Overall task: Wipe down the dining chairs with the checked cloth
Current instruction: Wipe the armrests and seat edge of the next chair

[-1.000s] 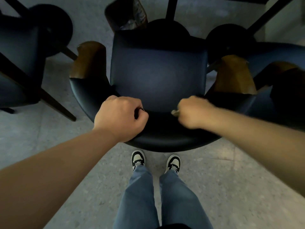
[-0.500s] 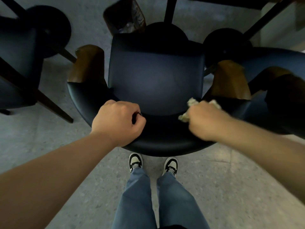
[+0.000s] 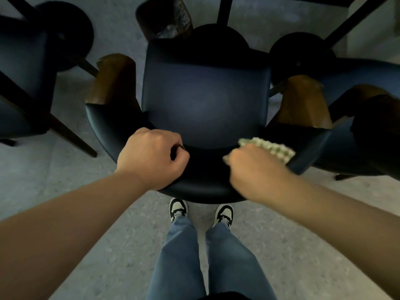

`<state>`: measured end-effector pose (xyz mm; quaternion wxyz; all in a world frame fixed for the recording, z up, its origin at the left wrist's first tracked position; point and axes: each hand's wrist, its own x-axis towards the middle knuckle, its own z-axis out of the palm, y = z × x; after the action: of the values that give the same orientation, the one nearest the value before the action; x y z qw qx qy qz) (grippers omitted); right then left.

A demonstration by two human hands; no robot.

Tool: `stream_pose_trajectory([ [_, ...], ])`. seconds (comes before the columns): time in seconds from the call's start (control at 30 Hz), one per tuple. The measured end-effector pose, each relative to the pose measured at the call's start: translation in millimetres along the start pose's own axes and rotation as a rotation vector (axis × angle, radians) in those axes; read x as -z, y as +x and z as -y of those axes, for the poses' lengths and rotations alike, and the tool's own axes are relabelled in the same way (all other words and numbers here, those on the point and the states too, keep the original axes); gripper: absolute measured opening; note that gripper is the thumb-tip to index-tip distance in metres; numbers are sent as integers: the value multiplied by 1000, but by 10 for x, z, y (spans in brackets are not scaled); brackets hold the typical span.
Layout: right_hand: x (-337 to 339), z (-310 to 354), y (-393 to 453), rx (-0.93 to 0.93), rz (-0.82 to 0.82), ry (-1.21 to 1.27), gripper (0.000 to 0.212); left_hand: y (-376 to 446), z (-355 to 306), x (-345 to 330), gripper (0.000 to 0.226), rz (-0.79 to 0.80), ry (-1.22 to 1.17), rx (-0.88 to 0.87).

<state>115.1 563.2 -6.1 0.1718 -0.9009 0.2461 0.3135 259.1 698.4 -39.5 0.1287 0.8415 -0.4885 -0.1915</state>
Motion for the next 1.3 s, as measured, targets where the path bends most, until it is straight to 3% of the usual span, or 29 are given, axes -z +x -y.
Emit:
stream_pose_trajectory([
  [0.07, 65, 137, 152, 78, 11, 60, 19, 11, -7, -1, 36, 0, -6, -2],
  [0.2, 223, -276, 833, -5, 18, -38, 29, 13, -14, -11, 36, -7, 3, 13],
  [0.33, -101, -296, 1062, -102, 285, -100, 34, 2, -7, -17, 35, -6, 3, 13],
  [0.57, -155, 185, 826, 60, 208, 218, 20, 13, -11, -5, 34, -13, 6, -12],
  [0.67, 18, 26, 851, -22, 181, 475, 30, 0, -9, 1, 33, -3, 2, -14],
  [0.73, 38, -107, 1097, -77, 83, 564, 22, 4, -12, 6, 31, -7, 13, -8],
  [0.83, -197, -52, 1347, -64, 147, 566, 39, 4, -12, 11, 28, 1, 11, 5],
  [0.9, -380, 105, 1351, 21, 271, 409, 32, 8, -5, 10, 31, 8, 8, 1],
  [1.0, -363, 193, 1271, 71, 237, 429, 21, 4, 8, 2, 33, 1, 7, 9],
  [1.1, -243, 83, 915, 237, 167, 442, 36, 6, -1, -7, 29, -6, 9, 6],
  [1.2, -77, -99, 480, 321, 246, 615, 48, -6, -17, 0, 27, -5, 3, -1],
  [1.27, 59, -246, 472, 229, 244, 796, 39, 3, -26, 10, 26, -9, 6, -4],
  [1.3, 99, -324, 570, 150, 165, 851, 37, 1, -26, 14, 26, -8, 5, -1],
])
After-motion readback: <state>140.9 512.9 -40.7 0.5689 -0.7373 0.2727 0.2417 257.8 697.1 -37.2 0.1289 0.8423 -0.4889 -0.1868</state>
